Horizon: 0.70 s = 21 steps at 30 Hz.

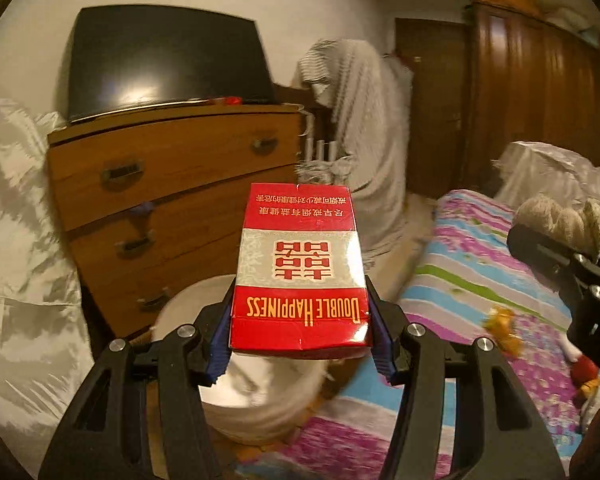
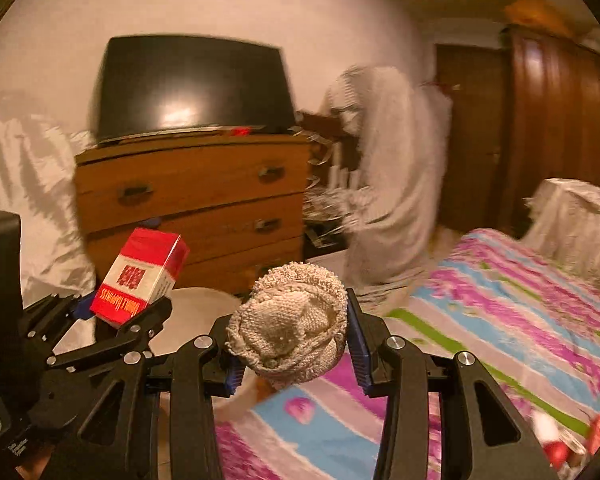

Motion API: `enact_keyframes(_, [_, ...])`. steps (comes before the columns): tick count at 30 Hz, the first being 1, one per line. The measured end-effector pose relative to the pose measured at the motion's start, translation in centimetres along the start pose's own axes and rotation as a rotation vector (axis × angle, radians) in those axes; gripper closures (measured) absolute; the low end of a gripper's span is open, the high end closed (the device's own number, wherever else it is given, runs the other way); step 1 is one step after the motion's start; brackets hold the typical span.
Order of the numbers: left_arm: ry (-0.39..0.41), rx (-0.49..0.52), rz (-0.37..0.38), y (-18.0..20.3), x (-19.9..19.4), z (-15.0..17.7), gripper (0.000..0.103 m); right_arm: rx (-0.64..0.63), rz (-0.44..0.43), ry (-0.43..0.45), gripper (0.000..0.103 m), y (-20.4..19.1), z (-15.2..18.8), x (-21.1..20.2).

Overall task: Collect trash
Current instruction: 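Carry the cigarette box and cloth ball with both tools over the white bucket, then open both tools to drop the cigarette box and cloth ball into the bucket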

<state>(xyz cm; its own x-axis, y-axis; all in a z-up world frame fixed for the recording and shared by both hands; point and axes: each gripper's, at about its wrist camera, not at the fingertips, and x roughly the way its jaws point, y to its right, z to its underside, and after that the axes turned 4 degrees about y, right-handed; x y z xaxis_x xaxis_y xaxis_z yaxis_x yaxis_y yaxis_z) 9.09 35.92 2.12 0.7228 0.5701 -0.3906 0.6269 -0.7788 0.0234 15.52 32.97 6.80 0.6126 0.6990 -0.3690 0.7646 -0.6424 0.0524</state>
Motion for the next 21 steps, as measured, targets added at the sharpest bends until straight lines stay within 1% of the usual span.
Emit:
enact_keyframes(2, [-0.019,-0.01,-0.011,-2.0,1.1,-0.6,0.049,-0.013,-0.033,-0.033,0.059,-1.4,-1.1,3.1])
enact_keyframes(3, [-0.03,-0.015,-0.011,-2.9,1.7,-0.8,0.049,-0.014,-0.07,-0.067,0.059,-2.5,-1.7,4.9])
enact_keyframes(5, [-0.069,-0.028,-0.003,-4.8,3.5,-1.3,0.049,-0.015,-0.109,-0.117,0.059,-3.8,-2.2,7.7])
enact_keyframes(9, [-0.148,-0.043,0.021,-7.7,7.0,-1.4,0.049,-0.002,-0.181,-0.248,0.059,-5.6,-2.4,14.2])
enact_keyframes(10, [-0.171,-0.048,0.034,-8.2,7.8,-1.3,0.049,0.002,-0.197,-0.278,0.059,-5.7,-2.2,15.2])
enact_keyframes(11, [-0.209,-0.048,0.055,-8.7,8.9,-1.0,0.049,0.01,-0.215,-0.32,0.059,-6.2,-2.1,16.9])
enact_keyframes(14, [-0.289,-0.064,0.078,-10.1,11.5,0.0,0.049,0.024,-0.253,-0.429,0.059,-7.2,-1.4,21.2])
enact_keyframes(15, [-0.319,-0.073,0.089,-10.6,12.3,0.2,0.049,0.028,-0.262,-0.455,0.059,-7.1,-0.8,22.0])
enact_keyframes(18, [-0.37,-0.09,0.077,-11.9,14.2,1.2,0.049,0.029,-0.27,-0.533,0.059,-7.9,0.0,25.2])
enact_keyframes(21, [-0.401,-0.1,0.069,-13.0,15.2,2.0,0.049,0.03,-0.273,-0.576,0.059,-8.0,1.3,26.9])
